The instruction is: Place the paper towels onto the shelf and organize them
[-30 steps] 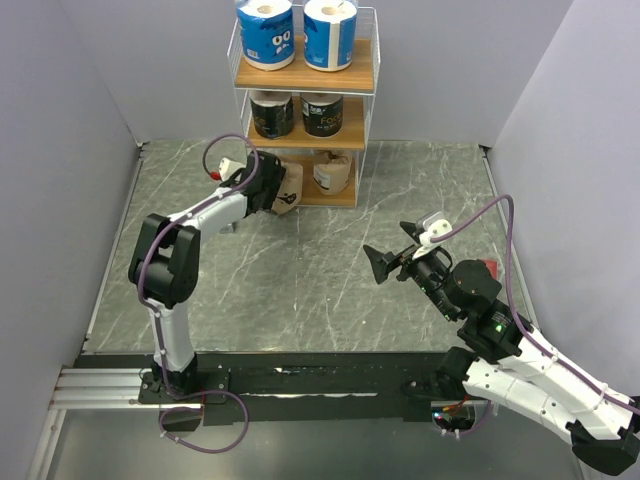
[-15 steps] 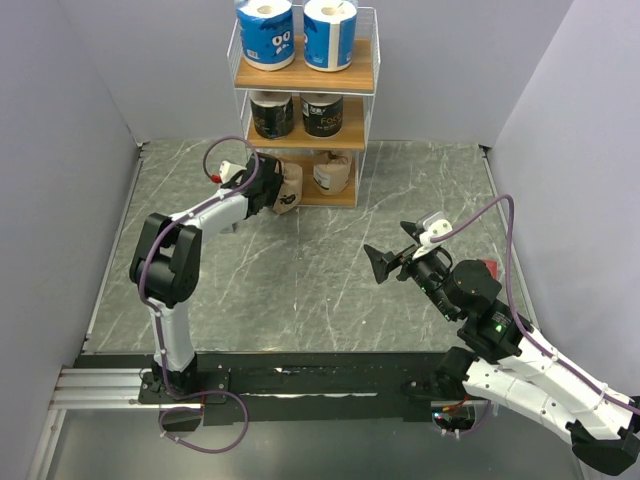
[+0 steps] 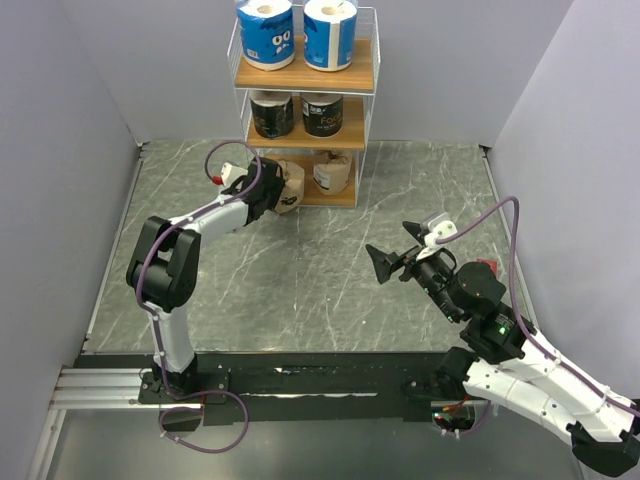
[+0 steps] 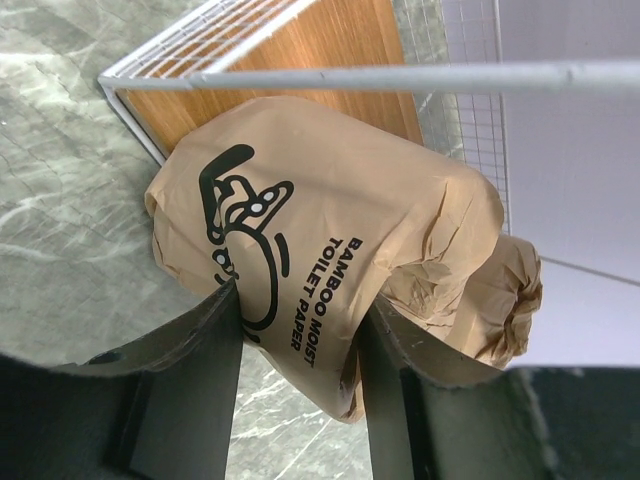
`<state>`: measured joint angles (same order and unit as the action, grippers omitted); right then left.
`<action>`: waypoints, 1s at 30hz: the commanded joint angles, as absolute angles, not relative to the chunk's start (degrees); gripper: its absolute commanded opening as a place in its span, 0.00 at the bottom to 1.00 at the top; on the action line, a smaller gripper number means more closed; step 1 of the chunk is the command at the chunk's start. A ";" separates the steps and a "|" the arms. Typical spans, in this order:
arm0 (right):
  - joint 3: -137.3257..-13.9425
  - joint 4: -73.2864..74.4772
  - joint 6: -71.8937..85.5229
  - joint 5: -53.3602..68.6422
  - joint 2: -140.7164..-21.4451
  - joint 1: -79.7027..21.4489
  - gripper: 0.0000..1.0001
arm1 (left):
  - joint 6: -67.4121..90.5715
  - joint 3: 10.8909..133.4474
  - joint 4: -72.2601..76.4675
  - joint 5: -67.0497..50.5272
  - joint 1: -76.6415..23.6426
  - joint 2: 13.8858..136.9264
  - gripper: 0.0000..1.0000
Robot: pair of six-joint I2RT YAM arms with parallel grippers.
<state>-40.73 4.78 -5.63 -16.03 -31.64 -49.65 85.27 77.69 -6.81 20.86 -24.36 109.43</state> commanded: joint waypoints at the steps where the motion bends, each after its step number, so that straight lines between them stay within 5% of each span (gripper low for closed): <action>1: -41.13 3.78 -5.01 -16.08 -30.41 -50.01 0.98 | 83.85 77.96 -2.20 22.06 -25.31 105.65 0.44; 30: -41.40 4.22 -6.42 -16.79 -29.71 -50.01 0.98 | 77.52 80.42 7.30 27.51 -25.40 108.19 0.50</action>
